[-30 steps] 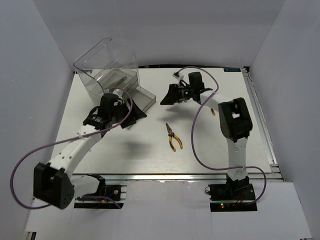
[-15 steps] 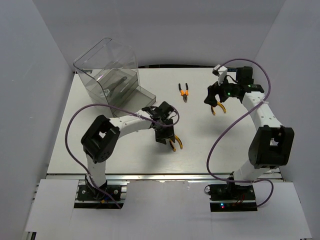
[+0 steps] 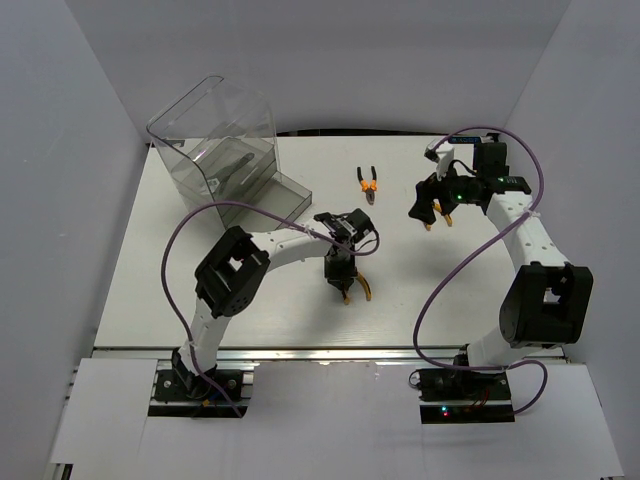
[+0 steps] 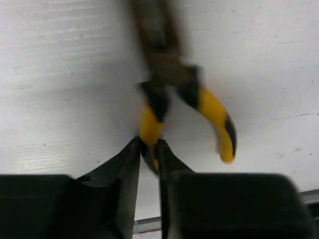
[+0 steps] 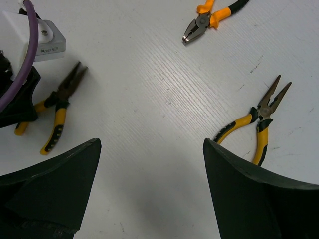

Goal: Sort the tools into containers

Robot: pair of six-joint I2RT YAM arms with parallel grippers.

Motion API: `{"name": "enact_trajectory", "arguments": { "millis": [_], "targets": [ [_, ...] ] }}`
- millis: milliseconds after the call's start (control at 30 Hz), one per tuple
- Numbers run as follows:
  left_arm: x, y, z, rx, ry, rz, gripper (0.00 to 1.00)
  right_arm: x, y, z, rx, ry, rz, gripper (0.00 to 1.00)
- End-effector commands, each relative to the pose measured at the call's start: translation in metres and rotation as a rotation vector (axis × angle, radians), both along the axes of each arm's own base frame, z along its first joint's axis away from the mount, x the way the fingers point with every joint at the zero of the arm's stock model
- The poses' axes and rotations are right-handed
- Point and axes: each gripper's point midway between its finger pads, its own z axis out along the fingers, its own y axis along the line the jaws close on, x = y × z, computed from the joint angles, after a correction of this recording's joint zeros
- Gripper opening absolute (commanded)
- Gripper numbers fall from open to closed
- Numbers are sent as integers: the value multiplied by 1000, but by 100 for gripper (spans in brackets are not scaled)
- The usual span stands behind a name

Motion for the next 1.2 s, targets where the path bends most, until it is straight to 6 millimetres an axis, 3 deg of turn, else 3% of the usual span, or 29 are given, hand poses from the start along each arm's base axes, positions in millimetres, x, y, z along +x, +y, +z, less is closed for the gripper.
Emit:
{"name": "enact_trajectory", "arguments": {
  "millis": [0,133,267,433,500,600,633,833,1033,1167],
  "targets": [
    [-2,24,-20,139,-23,-20,25,-3,4,14,24,-30,25,89],
    [0,36,-21,180,-58,-52,10,-3,5,19,32,-41,33,90],
    [15,38,9,168,-172,-144,0,-6,7,21,38,-47,45,89],
    [42,44,80,62,-367,-293,0,-10,7,23,32,-61,59,89],
    [60,61,111,32,-435,-334,0,-11,7,22,30,-61,58,89],
    [89,96,141,16,-510,-361,0,-13,8,18,35,-48,64,90],
    [102,116,143,29,-518,-331,0,-13,8,18,37,-46,62,89],
    [147,182,144,159,-550,-370,0,-11,9,17,39,-41,62,89],
    [189,212,144,304,-581,-364,0,-13,6,18,20,-36,62,89],
    [208,221,128,377,-565,-374,2,-14,4,18,5,-35,64,89]
  ]
}}
